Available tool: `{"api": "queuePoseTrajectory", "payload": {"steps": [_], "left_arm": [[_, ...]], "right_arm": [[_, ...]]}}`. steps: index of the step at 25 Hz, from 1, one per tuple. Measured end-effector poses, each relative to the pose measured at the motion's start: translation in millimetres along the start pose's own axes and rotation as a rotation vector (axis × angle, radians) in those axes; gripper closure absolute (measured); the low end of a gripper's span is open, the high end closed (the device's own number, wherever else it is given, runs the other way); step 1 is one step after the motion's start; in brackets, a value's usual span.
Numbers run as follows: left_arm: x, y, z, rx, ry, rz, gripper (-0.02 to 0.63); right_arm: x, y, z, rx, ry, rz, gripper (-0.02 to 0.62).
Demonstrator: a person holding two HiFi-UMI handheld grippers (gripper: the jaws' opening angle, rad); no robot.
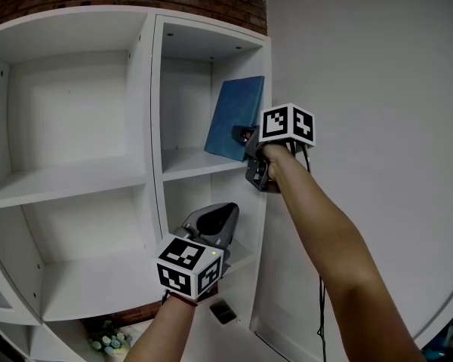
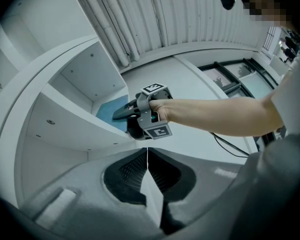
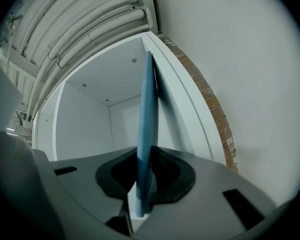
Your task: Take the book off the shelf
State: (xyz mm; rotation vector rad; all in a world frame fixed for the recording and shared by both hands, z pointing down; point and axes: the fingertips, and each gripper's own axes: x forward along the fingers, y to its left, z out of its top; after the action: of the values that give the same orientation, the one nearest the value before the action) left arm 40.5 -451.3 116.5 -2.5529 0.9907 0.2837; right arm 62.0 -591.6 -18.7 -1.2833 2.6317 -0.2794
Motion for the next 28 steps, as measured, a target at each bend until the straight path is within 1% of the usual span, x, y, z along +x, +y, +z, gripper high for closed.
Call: {"api": "queuePoseTrajectory", "payload": {"steps": [11, 19, 28], "left_arm": [[-4, 1, -3, 0.000, 0.004, 0.000, 0.595], [-8, 2, -6, -0.006, 0.009, 0.003, 0.595], [-12, 2, -6, -0.011, 0.010, 0.007, 0.595]], "right_arm": [[0, 0, 1, 0.032, -0.021, 0.011, 0.541], [-4, 6, 3, -0.010, -0.052, 0.013, 0.543], [-11, 16, 5, -0.015, -0.090, 0.033, 0.543]]}}
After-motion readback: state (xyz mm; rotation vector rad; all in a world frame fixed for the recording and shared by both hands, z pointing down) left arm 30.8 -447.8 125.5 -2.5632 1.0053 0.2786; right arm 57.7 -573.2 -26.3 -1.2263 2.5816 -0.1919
